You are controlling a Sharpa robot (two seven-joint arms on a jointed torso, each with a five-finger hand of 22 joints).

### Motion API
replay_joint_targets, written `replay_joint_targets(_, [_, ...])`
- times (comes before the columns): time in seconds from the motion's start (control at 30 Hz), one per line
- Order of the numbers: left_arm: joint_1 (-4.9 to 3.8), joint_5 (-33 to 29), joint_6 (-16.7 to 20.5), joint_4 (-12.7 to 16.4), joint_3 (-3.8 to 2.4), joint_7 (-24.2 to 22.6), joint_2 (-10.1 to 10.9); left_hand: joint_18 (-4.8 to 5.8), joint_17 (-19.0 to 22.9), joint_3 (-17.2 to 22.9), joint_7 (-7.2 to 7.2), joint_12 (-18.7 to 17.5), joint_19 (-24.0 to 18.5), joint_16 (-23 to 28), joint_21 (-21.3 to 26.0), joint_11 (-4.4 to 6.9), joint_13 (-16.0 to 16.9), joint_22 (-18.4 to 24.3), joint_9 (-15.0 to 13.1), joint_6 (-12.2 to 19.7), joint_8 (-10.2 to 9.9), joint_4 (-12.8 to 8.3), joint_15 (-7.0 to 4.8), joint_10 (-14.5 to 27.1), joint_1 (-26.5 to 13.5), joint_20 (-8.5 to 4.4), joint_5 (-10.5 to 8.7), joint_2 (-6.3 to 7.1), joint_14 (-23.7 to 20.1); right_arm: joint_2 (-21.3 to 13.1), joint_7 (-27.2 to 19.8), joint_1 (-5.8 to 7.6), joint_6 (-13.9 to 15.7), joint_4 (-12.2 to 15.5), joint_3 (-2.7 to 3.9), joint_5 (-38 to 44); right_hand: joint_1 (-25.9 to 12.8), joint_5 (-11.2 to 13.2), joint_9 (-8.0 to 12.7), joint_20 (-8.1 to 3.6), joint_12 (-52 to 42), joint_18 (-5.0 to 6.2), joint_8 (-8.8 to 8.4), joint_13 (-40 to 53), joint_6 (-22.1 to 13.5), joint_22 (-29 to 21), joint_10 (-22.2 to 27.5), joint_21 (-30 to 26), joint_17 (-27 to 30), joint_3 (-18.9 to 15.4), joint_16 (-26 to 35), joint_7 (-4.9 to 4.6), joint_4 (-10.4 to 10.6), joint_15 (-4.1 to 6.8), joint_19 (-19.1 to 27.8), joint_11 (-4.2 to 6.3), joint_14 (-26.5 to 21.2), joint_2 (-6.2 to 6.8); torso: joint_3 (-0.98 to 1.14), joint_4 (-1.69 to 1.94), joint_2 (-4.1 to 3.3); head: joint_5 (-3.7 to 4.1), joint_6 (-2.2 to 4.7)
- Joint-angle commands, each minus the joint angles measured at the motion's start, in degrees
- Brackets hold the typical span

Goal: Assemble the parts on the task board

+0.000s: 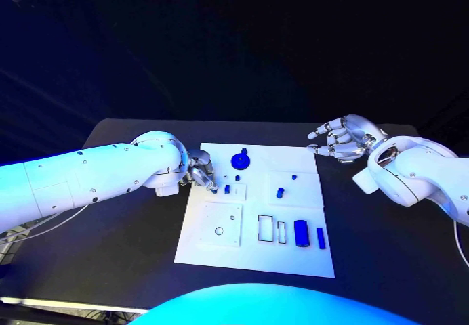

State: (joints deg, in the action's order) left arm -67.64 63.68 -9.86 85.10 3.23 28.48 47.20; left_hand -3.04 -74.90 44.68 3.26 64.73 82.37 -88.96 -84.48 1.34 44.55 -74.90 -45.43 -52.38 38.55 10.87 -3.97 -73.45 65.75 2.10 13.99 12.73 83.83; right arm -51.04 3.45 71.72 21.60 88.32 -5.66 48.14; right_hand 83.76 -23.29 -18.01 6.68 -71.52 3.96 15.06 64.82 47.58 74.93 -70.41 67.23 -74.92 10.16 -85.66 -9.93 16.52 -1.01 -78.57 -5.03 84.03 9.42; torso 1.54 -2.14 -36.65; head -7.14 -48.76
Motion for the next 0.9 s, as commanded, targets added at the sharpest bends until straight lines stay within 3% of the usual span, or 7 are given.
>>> replay_joint_targets(0.03, [0.17,0.3,1.7,0.3,0.05,-0.3,0.1,0.36,-13.7,9.4,-0.4,0.4,0.3,-0.3,-0.2,0.07,0.1,-3.6,0.0,-0.8,0.2,-9.7,-0.43,-0.4,-0.1,0.02,0.32,-0.58,5.8,0.0,-0.6,-0.05,-0.7,0.0,0.0,0.5,-0.3,-0.2,0.1,-0.1,0.2,1.1,0.13,-0.1,-0.4,2.1,0.3,-0.2,-4.7,0.3,0.3,0.01,0.0,0.4,0.2,0.1,3.4,0.07,0.03,-0.02,-0.02,-0.03,-0.04])
replay_joint_targets(0.43, [0.37,0.2,3.0,1.0,-0.05,-0.4,0.6,0.42,-13.7,9.4,-0.48,0.6,0.5,-0.4,-0.4,0.15,0.6,-3.9,0.0,-1.1,0.2,-9.9,-0.48,-0.7,-0.3,-0.03,1.18,-0.47,5.8,-0.1,-0.6,-0.08,-0.7,0.0,0.0,0.5,-0.3,-0.2,0.1,-0.1,0.2,1.1,0.13,-0.1,-0.4,2.1,0.3,-0.2,-4.7,0.3,0.3,0.01,0.0,0.4,0.2,0.1,3.4,0.07,0.05,-0.03,-0.01,-0.05,-0.2])
replay_joint_targets(0.9, [0.5,0.8,2.0,1.1,-0.06,0.0,0.9,0.43,-13.7,9.5,-0.5,0.7,0.5,-0.4,-0.4,0.17,0.8,-3.9,0.0,-1.1,0.2,-10.0,-0.5,-0.8,-0.4,-0.05,1.43,-0.42,5.8,-0.1,-0.6,-0.12,-0.8,0.0,0.0,0.5,-0.3,-0.2,0.1,-0.1,0.2,1.1,0.13,-0.1,-0.4,2.1,0.3,-0.2,-4.7,0.3,0.3,0.01,0.0,0.4,0.2,0.1,3.4,0.07,0.05,-0.02,-0.01,-0.06,-0.44])
